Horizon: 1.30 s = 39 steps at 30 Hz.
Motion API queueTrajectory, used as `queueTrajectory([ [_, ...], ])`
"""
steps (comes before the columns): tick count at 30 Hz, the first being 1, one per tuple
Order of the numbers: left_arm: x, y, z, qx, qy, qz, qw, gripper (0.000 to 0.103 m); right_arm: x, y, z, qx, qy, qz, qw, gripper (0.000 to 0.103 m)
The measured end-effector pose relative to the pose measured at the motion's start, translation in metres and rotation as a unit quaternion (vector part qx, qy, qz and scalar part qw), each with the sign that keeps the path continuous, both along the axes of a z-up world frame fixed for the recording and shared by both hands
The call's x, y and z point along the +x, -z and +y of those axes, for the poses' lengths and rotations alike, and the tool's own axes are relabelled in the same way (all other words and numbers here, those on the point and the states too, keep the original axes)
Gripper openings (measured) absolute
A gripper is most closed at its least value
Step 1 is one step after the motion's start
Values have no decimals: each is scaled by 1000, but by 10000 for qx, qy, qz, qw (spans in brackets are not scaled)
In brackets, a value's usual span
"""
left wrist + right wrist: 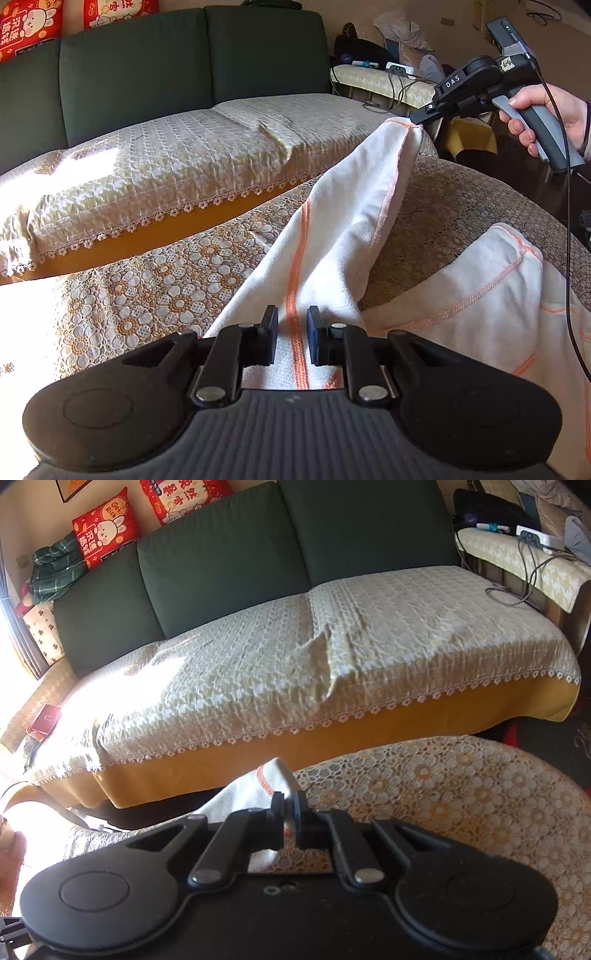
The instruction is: Fold clothes
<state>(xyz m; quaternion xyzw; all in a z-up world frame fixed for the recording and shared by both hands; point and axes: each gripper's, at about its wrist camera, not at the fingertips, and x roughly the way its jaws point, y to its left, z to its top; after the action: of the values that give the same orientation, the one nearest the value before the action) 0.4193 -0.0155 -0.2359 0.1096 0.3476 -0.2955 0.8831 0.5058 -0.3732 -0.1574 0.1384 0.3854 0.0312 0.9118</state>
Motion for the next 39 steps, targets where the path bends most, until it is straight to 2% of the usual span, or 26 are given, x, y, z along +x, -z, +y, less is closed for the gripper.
queueTrajectory([
  [4, 10, 8, -13, 513, -159, -43, 9985, 14, 9, 2, -12, -520, 25, 166, 9985, 103],
  [6, 15, 13, -14, 580, -207, 99, 9981, 14, 13, 14, -9, -734, 4, 277, 9969, 103],
  [10, 13, 14, -6, 660, -364, 5, 9972, 15, 11, 44, 6, -957, -100, 541, 9939, 103],
  [14, 2, 2, 11, 376, -455, 97, 9982, 15, -2, 37, 9, -932, -300, 500, 9939, 103],
  [18, -23, -23, 34, -179, -447, 288, 9984, 15, -30, 13, 3, -867, -624, 387, 9935, 103],
  [20, -40, -30, 43, -290, -430, 316, 9982, 15, -48, 3, 1, -877, -800, 308, 9924, 103],
  [21, -50, -33, 45, -224, -453, 217, 9985, 18, -58, -1, 1, -896, -864, 279, 9918, 103],
  [23, -67, -37, 48, -167, -529, 230, 9982, 35, -79, -4, 1, -886, -941, 348, 9910, 103],
  [24, -74, -38, 51, -235, -572, 299, 9976, 56, -89, -6, 1, -878, -976, 389, 9906, 103],
  [25, -82, -40, 54, -296, -628, 325, 9971, 70, -100, -7, 1, -871, -993, 413, 9904, 103],
  [31, -119, -41, 65, -317, -1173, 672, 9903, 73, -161, -1, 5, -668, -1048, 561, 9907, 103],
  [33, -135, -44, 68, -337, -1209, 698, 9896, 73, -182, 5, 8, -618, -1143, 683, 9892, 103],
  [39, -182, -51, 89, -720, -1220, 1145, 9833, 73, -254, 7, 6, -474, -1481, 977, 9830, 103],
])
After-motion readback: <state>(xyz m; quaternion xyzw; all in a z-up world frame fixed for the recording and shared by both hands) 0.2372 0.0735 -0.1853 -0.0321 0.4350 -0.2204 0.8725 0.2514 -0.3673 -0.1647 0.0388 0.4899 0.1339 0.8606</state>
